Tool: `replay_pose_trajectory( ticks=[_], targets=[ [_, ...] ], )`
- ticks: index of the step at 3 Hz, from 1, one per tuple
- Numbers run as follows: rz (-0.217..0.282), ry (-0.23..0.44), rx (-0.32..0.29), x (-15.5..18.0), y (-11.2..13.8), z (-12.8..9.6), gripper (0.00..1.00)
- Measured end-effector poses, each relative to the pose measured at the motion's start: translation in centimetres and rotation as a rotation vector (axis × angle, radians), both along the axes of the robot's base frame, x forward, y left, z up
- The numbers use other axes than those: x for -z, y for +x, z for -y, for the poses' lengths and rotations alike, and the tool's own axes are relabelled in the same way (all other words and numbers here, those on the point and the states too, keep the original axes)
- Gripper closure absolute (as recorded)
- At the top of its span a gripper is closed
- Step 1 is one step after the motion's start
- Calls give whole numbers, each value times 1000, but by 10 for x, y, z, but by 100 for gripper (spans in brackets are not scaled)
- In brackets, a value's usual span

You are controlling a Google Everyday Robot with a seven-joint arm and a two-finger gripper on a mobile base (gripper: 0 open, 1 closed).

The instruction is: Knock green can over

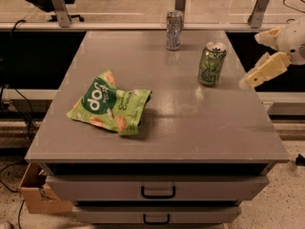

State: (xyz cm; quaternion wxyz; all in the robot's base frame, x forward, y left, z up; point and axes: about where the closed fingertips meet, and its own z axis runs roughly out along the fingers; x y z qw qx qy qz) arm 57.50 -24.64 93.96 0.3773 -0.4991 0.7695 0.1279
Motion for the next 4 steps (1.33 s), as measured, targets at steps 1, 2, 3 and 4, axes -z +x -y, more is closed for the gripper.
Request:
replay_pose_trajectory(
  ticks=[1, 2, 3, 4],
  targets=[
    [21, 196, 15, 17, 32, 2, 0],
    [73, 293, 49, 24, 46, 0, 0],
    [94, 320, 84, 35, 55, -10, 0],
    [95, 338, 96, 45, 63, -23, 0]
  ],
)
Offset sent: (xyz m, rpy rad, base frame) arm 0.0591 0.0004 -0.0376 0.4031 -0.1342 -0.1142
